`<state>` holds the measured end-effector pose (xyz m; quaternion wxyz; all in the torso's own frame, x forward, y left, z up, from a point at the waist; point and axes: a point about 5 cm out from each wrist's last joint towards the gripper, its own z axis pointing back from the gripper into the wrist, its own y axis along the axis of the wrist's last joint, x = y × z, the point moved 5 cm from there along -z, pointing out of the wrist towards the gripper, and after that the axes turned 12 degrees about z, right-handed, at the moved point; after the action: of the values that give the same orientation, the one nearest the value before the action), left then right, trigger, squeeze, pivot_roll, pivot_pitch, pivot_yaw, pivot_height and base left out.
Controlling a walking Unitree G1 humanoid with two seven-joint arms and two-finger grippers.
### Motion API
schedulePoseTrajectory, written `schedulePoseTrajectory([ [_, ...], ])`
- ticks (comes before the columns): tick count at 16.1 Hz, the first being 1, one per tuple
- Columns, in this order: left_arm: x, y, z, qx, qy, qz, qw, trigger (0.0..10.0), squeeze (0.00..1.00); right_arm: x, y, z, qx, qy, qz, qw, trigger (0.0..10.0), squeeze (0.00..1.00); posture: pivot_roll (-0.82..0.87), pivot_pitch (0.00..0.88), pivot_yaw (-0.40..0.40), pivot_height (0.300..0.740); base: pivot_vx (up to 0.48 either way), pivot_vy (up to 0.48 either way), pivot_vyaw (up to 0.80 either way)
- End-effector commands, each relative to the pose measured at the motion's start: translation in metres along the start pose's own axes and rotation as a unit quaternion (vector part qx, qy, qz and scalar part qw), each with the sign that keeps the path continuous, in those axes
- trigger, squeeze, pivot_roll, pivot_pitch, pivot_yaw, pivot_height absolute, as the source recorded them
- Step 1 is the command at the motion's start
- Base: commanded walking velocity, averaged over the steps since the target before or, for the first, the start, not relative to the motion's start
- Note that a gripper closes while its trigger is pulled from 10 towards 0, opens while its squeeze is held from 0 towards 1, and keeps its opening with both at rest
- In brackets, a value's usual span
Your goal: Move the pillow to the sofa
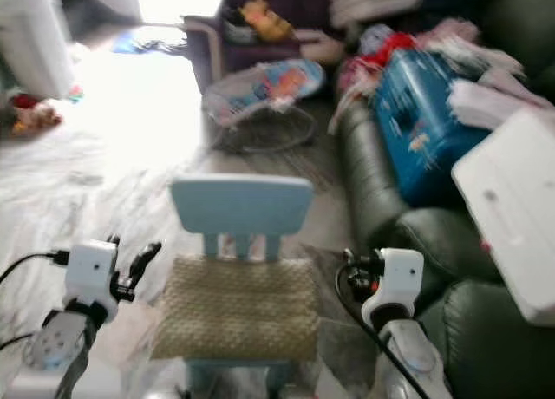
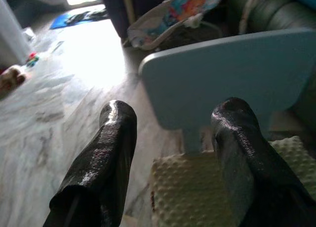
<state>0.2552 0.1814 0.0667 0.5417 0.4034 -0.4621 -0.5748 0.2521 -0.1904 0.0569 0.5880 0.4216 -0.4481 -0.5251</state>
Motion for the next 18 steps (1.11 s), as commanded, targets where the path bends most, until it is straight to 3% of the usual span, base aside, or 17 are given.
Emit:
schedulePoseTrajectory([
  [1, 0.002, 0.003, -0.001, -0.001, -0.008, -0.008, 1.000, 10.0, 0.00, -0.001, 0.009, -0.005, 0.015, -0.006, -0.003, 1.000, 10.0, 0.00, 0.06, 0.000, -0.021, 0.740, 0.000, 0.000, 0.00],
  [6, 0.002, 0.019, -0.016, 0.011, -0.027, -0.030, 0.999, 10.0, 0.00, -0.007, 0.011, -0.014, 0.028, -0.032, -0.029, 0.999, 10.0, 0.00, 0.08, 0.000, 0.053, 0.740, 0.000, 0.000, 0.00],
  [9, 0.011, 0.029, -0.028, 0.021, -0.050, -0.037, 0.998, 10.0, 0.00, -0.006, 0.011, -0.019, 0.036, -0.053, -0.040, 0.997, 10.0, 0.00, 0.07, 0.000, 0.097, 0.740, 0.000, 0.000, 0.00],
  [14, 0.016, 0.023, -0.034, 0.022, -0.044, -0.027, 0.998, 10.0, 0.00, -0.004, 0.012, -0.017, 0.037, -0.054, -0.030, 0.997, 10.0, 0.00, 0.05, 0.000, 0.045, 0.740, 0.000, 0.000, 0.00],
  [18, 0.011, 0.018, -0.034, 0.022, -0.031, -0.019, 0.999, 10.0, 0.00, 0.003, 0.006, -0.012, 0.029, -0.060, -0.023, 0.998, 10.0, 0.00, 0.04, 0.000, 0.035, 0.740, 0.000, 0.000, -0.14],
])
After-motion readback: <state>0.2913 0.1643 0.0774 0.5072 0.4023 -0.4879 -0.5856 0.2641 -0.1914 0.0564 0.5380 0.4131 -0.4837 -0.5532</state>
